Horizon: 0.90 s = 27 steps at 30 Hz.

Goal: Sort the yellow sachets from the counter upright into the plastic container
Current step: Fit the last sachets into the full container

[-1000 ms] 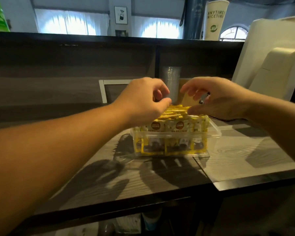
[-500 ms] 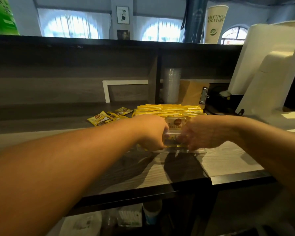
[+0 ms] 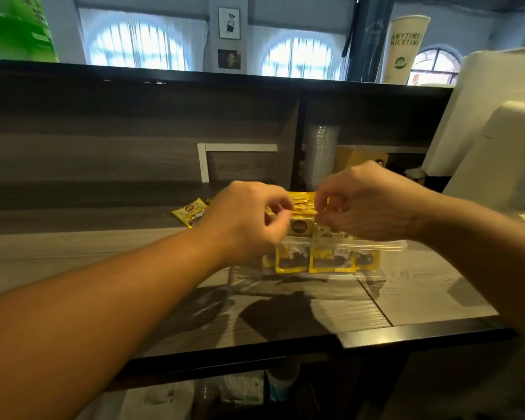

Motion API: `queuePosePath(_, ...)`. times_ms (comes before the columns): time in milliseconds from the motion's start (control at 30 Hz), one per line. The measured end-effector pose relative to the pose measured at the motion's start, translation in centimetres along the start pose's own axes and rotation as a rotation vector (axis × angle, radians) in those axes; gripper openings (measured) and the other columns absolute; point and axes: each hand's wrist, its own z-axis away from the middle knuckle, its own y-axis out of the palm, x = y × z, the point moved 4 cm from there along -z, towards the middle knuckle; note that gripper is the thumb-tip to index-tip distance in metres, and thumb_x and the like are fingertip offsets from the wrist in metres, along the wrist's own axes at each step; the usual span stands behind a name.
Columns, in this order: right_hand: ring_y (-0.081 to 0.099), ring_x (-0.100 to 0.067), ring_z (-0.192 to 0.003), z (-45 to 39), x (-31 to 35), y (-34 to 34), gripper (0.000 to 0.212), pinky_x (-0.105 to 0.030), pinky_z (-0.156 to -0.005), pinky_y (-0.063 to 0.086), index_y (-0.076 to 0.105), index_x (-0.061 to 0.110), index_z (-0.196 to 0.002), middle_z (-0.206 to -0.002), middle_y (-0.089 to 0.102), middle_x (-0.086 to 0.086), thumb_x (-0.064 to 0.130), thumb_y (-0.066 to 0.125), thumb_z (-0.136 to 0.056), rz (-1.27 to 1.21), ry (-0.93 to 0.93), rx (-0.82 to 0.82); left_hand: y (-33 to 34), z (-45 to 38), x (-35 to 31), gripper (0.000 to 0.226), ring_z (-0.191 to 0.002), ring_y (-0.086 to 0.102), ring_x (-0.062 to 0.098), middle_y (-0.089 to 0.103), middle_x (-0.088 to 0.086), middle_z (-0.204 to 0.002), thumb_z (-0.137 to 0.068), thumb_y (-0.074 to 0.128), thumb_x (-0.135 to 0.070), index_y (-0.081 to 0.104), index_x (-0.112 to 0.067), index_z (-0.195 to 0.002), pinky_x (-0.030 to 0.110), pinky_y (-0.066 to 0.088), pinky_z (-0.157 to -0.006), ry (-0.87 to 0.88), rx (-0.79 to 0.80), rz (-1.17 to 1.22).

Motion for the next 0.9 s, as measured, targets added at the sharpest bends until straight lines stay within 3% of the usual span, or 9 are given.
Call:
queuePosePath(100,0.062,-0.006,-0.078,-2.1,3.2,1.2,0.001,-0.026,-0.069,0.056,0.063,0.034,-0.090,-0.081,0.062,0.013,0.034,0.063,-0.091,-0.058,-0.028,-0.081,-1.9,1.6,4.1,0.015,-0.075,0.061,0.003,0.065,-0.015,-0.087,-0.096,0.058,-0.026,0.070,-0.030,-0.103,0.025,0.052,-0.065,-0.150,-0.134,-0.043)
queuePosePath(267,0.060,-0.012,-0.087,-6.0,8.0,4.7,0.016,-0.034,-0.077,0.056,0.066,0.028,-0.106,-0.095,0.066,0.008,0.032,0.056,-0.094,-0.077,-0.040,-0.148,-2.7,3.2,12.2,0.022,-0.086,0.062,0.010,0.067,-0.007,-0.106,-0.095,0.057,-0.026,0.065,-0.030,-0.115,0.031,0.055,-0.070,-0.478,-0.092,-0.216)
queuePosePath(367,0.061,-0.016,-0.086,-7.4,9.6,7.0,0.020,-0.038,-0.077,0.056,0.065,0.027,-0.109,-0.097,0.068,0.004,0.033,0.051,-0.095,0.018,-0.055,-0.161,-1.5,2.8,15.9,0.046,-0.116,0.057,0.021,0.056,-0.003,-0.139,-0.095,0.056,-0.033,0.049,-0.032,-0.140,0.041,0.053,-0.091,-0.549,0.047,-0.291)
queuePosePath(433,0.060,-0.016,-0.089,-7.9,9.6,8.3,0.023,-0.036,-0.076,0.054,0.062,0.029,-0.113,-0.102,0.067,0.004,0.034,0.049,-0.096,0.101,-0.056,-0.138,-0.3,2.2,17.4,0.058,-0.140,0.038,0.023,0.037,-0.003,-0.157,-0.097,0.052,-0.041,0.035,-0.033,-0.151,0.047,0.040,-0.109,-0.516,0.148,-0.296)
queuePosePath(500,0.059,-0.016,-0.090,-8.2,9.0,9.1,0.025,-0.032,-0.072,0.051,0.060,0.030,-0.116,-0.106,0.066,0.005,0.035,0.046,-0.097,0.197,-0.070,-0.114,0.9,1.5,18.4,0.060,-0.148,0.025,0.024,0.026,-0.002,-0.163,-0.099,0.045,-0.048,0.027,-0.033,-0.154,0.051,0.029,-0.116,-0.495,0.214,-0.324)
queuePosePath(667,0.059,-0.017,-0.093,-9.0,7.2,9.9,0.028,-0.036,-0.078,0.054,0.057,0.031,-0.117,-0.110,0.063,0.005,0.039,0.039,-0.098,0.403,-0.075,0.009,2.3,1.1,19.9,0.056,-0.137,0.040,0.030,0.042,0.005,-0.152,-0.099,0.035,-0.055,0.040,-0.026,-0.147,0.053,0.032,-0.108,-0.547,0.274,-0.384)
queuePosePath(800,0.060,-0.016,-0.093,-10.3,7.3,10.4,0.029,-0.029,-0.073,0.051,0.057,0.031,-0.120,-0.110,0.064,0.006,0.038,0.038,-0.099,0.469,-0.067,0.037,1.0,1.3,19.4,0.045,-0.121,0.049,0.033,0.052,0.008,-0.130,-0.097,0.044,-0.055,0.063,-0.024,-0.123,0.051,0.041,-0.103,-0.570,0.100,-0.356)
queuePosePath(900,0.062,-0.017,-0.089,-11.5,8.4,11.1,0.026,-0.030,-0.071,0.053,0.058,0.029,-0.116,-0.105,0.065,0.004,0.034,0.038,-0.099,0.496,-0.081,0.034,0.2,1.6,19.2,0.038,-0.121,0.048,0.032,0.051,0.010,-0.128,-0.094,0.055,-0.047,0.062,-0.019,-0.118,0.048,0.042,-0.102,-0.604,0.117,-0.370)
